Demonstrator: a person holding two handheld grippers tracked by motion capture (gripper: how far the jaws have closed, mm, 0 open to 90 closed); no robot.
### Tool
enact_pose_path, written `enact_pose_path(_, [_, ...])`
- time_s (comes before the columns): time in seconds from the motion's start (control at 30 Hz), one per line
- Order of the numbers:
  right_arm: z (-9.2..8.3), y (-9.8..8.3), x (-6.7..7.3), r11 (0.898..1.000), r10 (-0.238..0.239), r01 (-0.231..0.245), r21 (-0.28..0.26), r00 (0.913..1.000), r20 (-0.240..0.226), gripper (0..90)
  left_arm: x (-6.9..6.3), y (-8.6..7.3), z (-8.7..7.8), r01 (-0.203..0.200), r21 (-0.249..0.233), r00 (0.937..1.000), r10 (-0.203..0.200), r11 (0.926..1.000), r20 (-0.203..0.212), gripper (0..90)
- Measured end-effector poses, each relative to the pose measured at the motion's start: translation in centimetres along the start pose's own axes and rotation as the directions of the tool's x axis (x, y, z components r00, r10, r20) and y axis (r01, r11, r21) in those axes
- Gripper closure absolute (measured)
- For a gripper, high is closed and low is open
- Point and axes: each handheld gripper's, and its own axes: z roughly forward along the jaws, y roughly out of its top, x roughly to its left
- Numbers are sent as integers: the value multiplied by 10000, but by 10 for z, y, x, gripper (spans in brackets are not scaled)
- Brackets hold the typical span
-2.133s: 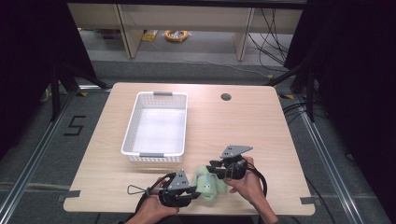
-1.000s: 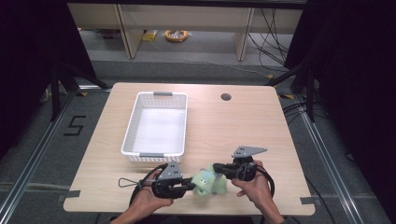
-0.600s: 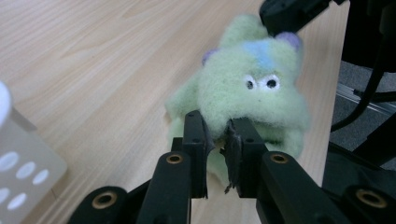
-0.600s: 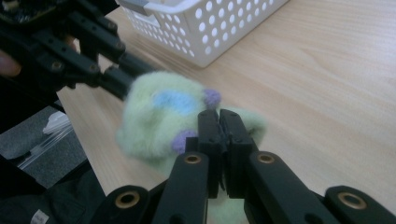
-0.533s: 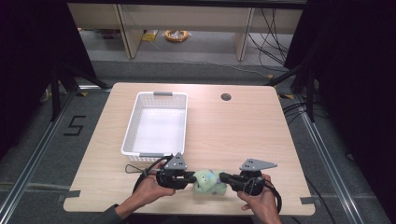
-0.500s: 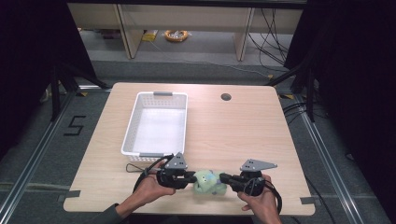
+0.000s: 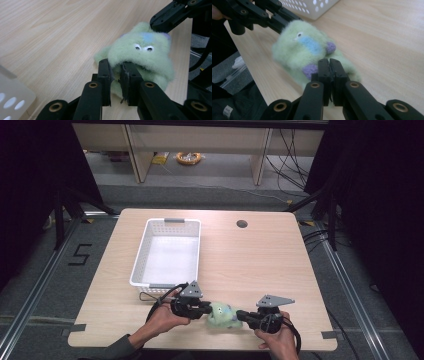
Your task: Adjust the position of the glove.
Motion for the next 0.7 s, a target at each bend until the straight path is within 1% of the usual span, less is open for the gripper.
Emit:
enact_pose_path(0.03, [0, -1, 0, 9999, 50, -51, 120, 10000, 78, 883, 2, -1, 0, -48, -29, 10000, 48, 10000, -8, 802])
enact_pose_path(0.07, [1, -1, -1, 9998, 126, -126, 127, 9999, -39, 883, 5, -2, 0, -68, -55, 10000, 68, 10000, -33, 796])
enact_pose_path(0.1, [0, -1, 0, 9997, 190, -191, 122, 9998, 107, 883, 6, -2, -1, 120, -80, 9999, -120, 9999, -17, 793])
enact_pose_path(0.13, [-1, -1, -3, 9998, -185, 184, 34, 9995, 243, 883, 7, -4, -1, 259, -47, 9997, -259, 9997, -43, 792])
enact_pose_path(0.17, [0, -2, -4, 9999, -135, 133, 84, 9996, 231, 882, 7, -5, -2, 439, -101, 9990, -439, 9990, -16, 785])
enact_pose_path(0.2, [0, -2, -3, 9999, -29, 26, 128, 9998, 190, 882, 8, -6, -3, 351, -81, 9994, -350, 9994, 23, 780])
enact_pose_path(0.23, [0, -2, -3, 9999, -27, 25, 138, 9999, 158, 880, 8, -7, -5, 261, -28, 9997, -261, 9997, -3, 776])
enact_pose_path(0.27, [1, -2, -3, 10000, 21, -22, 86, 10000, 28, 878, 8, -8, -6, 327, -91, 9994, -326, 9994, 77, 770])
enact_pose_path(0.3, [1, -2, -3, 9999, 44, -45, 146, 10000, 78, 876, 7, -9, -8, 531, -123, 9986, -530, 9985, 63, 761])
enact_pose_path(0.33, [1, -2, -1, 9998, 199, -199, 95, 9998, 49, 874, 6, -10, -10, 601, -215, 9982, -599, 9980, 83, 745])
enact_pose_path(0.37, [1, -2, -3, 10000, -40, 40, 45, 9999, 119, 871, 6, -11, -13, 635, -204, 9979, -633, 9978, 97, 739])
enact_pose_path(0.4, [1, -2, -3, 10000, -88, 88, -15, 9998, 198, 868, 6, -13, -16, 757, -250, 9971, -756, 9968, 56, 731])
enact_pose_path(0.43, [1, -2, -3, 10000, -70, 69, 28, 9997, 247, 865, 5, -14, -19, 990, -309, 9951, -989, 9946, 43, 721])
enact_pose_path(0.47, [0, -2, -3, 10000, -15, 12, 83, 9997, 252, 859, 5, -14, -22, 1144, -423, 9934, -1141, 9925, 90, 688])
enact_pose_path(0.5, [1, -2, -3, 10000, -26, 27, -49, 9999, 167, 847, 4, -15, -25, 1323, -498, 9912, -1320, 9900, 95, 659])
enact_pose_path(0.53, [0, -2, -3, 9999, -53, 54, -103, 9999, 159, 833, 3, -16, -27, 1556, -680, 9876, -1539, 9855, 298, 629])
enact_pose_path(0.57, [-1, -1, -3, 9999, -91, 92, -95, 9998, 151, 819, 1, -16, -29, 1658, -715, 9860, -1640, 9836, 308, 608])
enact_pose_path(0.6, [-1, -1, 0, 9997, 230, -228, -106, 9996, 175, 810, 0, -16, -30, 1634, -820, 9860, -1600, 9832, 467, 594])
enact_pose_path(0.63, [-1, 0, -3, 9997, -49, 57, -247, 9995, 301, 787, -2, -15, -30, 1814, -840, 9830, -1783, 9798, 433, 559])
enact_pose_path(0.67, [-1, 0, -3, 9998, 64, -59, -188, 9996, 285, 747, -6, -15, -31, 2104, -800, 9774, -2078, 9743, 394, 523])
enact_pose_path(0.7, [-3, 0, -3, 9998, 85, -74, -182, 9981, 612, 711, -7, -14, -31, 2102, -689, 9774, -2079, 9752, 385, 478])
